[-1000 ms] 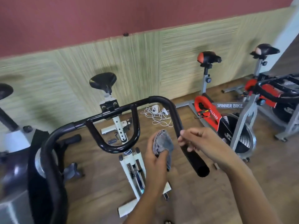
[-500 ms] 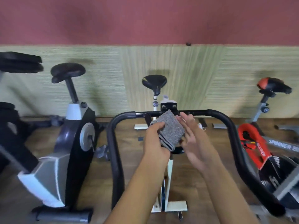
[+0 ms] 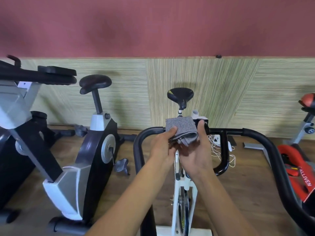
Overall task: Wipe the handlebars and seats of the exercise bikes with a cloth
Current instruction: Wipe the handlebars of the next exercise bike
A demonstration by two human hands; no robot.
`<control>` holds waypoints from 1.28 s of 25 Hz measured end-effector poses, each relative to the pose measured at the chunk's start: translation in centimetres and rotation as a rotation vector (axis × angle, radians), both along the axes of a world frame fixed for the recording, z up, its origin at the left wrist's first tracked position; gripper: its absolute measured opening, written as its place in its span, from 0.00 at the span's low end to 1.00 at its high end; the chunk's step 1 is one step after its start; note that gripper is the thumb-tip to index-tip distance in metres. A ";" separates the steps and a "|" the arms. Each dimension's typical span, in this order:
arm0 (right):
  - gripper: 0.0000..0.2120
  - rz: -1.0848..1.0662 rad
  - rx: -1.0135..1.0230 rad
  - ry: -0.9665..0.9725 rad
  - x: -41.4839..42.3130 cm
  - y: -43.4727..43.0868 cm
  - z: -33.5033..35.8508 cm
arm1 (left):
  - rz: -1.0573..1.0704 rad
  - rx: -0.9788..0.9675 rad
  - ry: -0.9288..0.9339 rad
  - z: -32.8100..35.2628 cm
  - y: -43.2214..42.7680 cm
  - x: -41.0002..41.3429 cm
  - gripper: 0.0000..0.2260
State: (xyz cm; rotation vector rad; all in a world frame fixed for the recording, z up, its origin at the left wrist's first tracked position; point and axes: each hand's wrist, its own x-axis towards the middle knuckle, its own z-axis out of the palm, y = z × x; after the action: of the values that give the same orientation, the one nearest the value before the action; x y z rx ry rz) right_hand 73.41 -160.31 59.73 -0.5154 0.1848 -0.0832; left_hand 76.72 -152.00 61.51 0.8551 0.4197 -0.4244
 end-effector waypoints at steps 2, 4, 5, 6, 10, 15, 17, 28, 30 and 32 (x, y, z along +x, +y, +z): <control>0.37 0.023 0.000 0.021 0.6 -0.4 -0.5 | -0.021 0.001 -0.032 0.0 -0.1 0.3 0.01; 0.37 0.031 0.026 0.062 1.3 -0.8 -0.6 | -0.058 0.025 -0.070 -0.2 -0.2 0.5 0.01; 0.32 0.041 0.028 0.058 1.6 -0.9 -0.4 | -0.068 0.037 -0.087 -0.3 -0.2 0.7 0.04; 0.21 0.046 0.011 0.047 2.0 -1.1 -0.3 | -0.077 0.054 -0.103 -0.5 -0.2 0.9 0.08; 0.14 0.099 0.008 0.072 2.9 -2.1 0.6 | -0.035 0.177 -0.169 -0.8 -0.3 1.7 0.09; 0.13 0.166 0.026 0.156 3.0 -2.6 1.0 | -0.038 0.255 -0.227 -1.2 -0.2 1.7 0.14; 0.14 0.174 0.045 0.168 3.2 -2.7 0.9 | -0.043 0.480 -0.292 -1.1 -0.3 1.5 0.17; 0.34 0.288 -2.384 -0.081 8.2 -1.5 -6.5 | -0.398 1.625 -0.470 -6.5 5.9 10.4 0.25; 0.30 0.267 -2.424 -0.053 8.9 -1.7 -6.0 | -0.435 1.654 -0.442 -7.3 5.9 10.2 0.28; 0.25 0.177 -2.431 -0.075 9.5 -1.9 -6.0 | -0.442 1.697 -0.429 -7.4 5.9 10.3 0.29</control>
State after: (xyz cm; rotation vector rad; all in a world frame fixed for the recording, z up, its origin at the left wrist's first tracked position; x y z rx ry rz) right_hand 82.88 -162.17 53.71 -2.9377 -0.1539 -0.1224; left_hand 86.97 -146.07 54.12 2.6608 0.0916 -0.1867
